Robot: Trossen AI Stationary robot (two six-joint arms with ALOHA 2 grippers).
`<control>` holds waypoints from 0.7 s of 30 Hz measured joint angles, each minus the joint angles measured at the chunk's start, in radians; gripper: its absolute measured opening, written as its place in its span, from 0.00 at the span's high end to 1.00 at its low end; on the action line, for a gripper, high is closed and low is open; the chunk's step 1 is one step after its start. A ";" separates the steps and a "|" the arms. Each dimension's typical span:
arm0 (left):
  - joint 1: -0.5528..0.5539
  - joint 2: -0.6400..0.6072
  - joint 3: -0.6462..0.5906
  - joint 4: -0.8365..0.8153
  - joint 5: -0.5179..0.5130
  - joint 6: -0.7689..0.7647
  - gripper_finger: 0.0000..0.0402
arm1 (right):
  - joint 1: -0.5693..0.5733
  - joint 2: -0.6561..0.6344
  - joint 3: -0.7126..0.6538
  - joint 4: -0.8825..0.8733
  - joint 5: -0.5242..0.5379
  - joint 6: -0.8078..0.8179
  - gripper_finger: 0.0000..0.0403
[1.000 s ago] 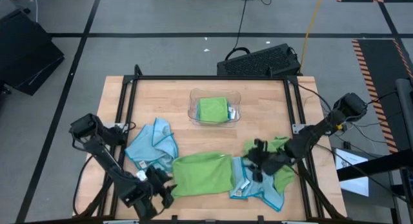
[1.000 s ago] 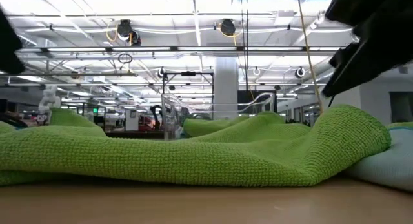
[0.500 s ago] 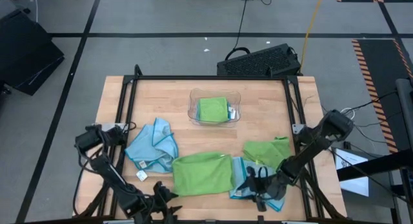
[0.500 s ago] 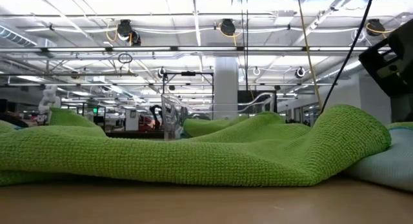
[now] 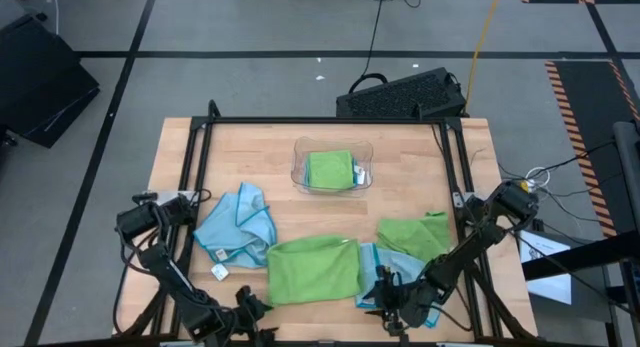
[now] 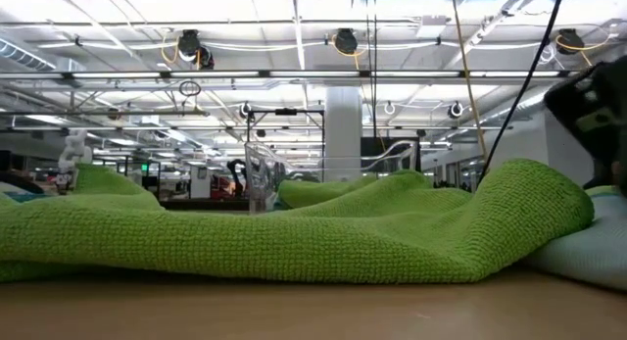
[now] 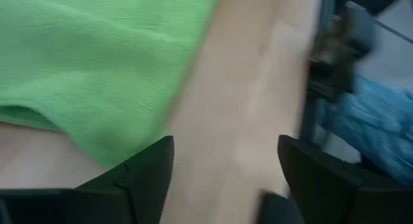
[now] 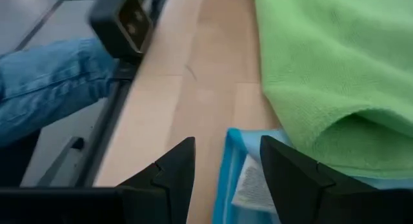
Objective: Fold microfiber towels
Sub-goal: Fold the left green microfiber cloth
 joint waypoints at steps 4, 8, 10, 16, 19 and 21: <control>-0.032 -0.002 0.026 -0.027 -0.021 0.030 0.38 | 0.009 -0.021 0.000 0.000 0.001 -0.026 0.58; -0.069 -0.002 0.027 -0.125 -0.111 -0.020 0.42 | 0.008 -0.028 -0.002 -0.002 -0.023 -0.052 0.58; -0.082 -0.002 0.027 -0.227 -0.135 -0.123 0.43 | 0.008 -0.027 -0.002 -0.004 -0.025 -0.065 0.58; -0.083 -0.002 0.021 -0.392 -0.144 -0.362 0.43 | 0.008 -0.027 -0.002 -0.010 -0.022 -0.101 0.58; -0.067 -0.001 0.010 -0.364 -0.148 -0.330 0.43 | 0.008 -0.027 -0.002 -0.010 -0.021 -0.115 0.58; -0.047 0.006 0.007 -0.356 -0.143 -0.307 0.43 | 0.008 -0.027 -0.002 -0.003 -0.021 -0.119 0.58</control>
